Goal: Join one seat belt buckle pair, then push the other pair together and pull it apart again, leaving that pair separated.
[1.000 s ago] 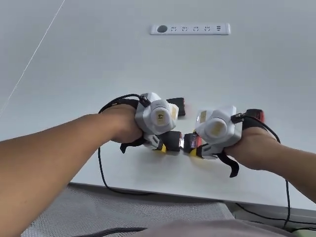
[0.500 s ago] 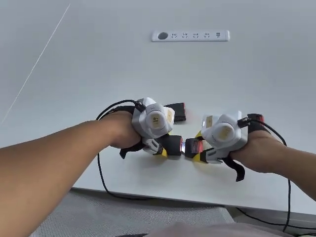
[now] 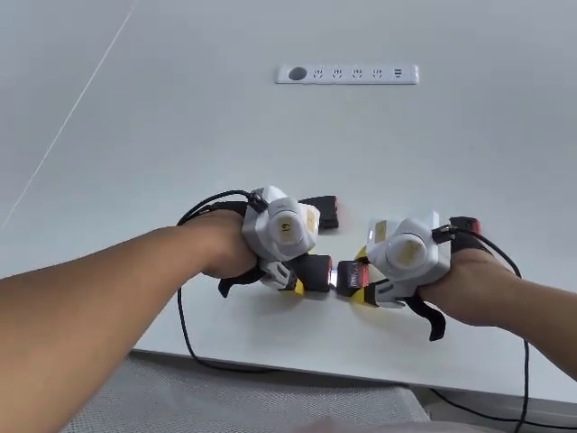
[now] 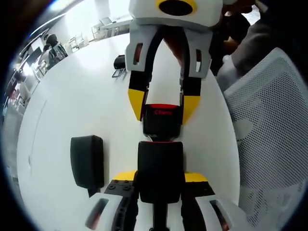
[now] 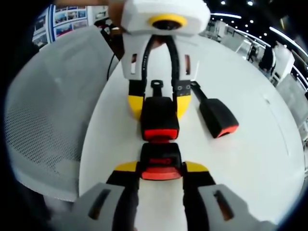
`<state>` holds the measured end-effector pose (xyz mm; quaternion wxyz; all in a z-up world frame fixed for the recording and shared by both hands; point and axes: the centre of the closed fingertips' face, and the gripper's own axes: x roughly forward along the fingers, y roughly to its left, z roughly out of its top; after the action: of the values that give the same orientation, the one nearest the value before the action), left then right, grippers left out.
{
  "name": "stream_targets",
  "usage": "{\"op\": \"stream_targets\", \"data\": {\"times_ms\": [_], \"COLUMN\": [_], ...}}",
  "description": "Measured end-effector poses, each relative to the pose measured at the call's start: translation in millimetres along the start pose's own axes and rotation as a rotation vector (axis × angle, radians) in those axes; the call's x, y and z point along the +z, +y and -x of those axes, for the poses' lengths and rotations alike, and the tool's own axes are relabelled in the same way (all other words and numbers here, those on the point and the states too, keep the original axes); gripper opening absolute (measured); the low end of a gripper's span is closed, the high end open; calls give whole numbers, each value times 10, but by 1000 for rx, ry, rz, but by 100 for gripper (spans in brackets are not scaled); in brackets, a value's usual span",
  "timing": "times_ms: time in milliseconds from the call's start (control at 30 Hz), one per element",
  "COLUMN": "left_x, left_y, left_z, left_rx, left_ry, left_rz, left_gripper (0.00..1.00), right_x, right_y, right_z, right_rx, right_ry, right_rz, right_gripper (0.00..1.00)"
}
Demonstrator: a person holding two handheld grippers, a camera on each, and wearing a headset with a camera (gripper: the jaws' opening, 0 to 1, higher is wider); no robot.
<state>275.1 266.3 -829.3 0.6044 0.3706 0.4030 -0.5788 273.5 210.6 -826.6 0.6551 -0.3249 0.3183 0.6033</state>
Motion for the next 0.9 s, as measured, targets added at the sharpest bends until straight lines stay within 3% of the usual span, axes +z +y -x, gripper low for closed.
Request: {"op": "stream_targets", "data": {"times_ms": [400,567,667,900], "left_x": [5,0,-3,149], "left_y": [4,9,19,86], "left_z": [2,4,22,273], "left_rx": [16,21,34,63], "left_ry": [-29,-27,-31,-85], "left_rz": [25,35,49,67], "left_gripper": [35,36,37,42], "right_x": [6,24,65,191], "right_y": [4,-11,-2,-28], "right_z": [2,9,46,183], "right_rx": [-2,-2,-9,-22], "right_ry": [-3,-15,-26,-58], "right_rz": [-1,-68,-61,-52], "right_gripper": [34,35,35,34]}}
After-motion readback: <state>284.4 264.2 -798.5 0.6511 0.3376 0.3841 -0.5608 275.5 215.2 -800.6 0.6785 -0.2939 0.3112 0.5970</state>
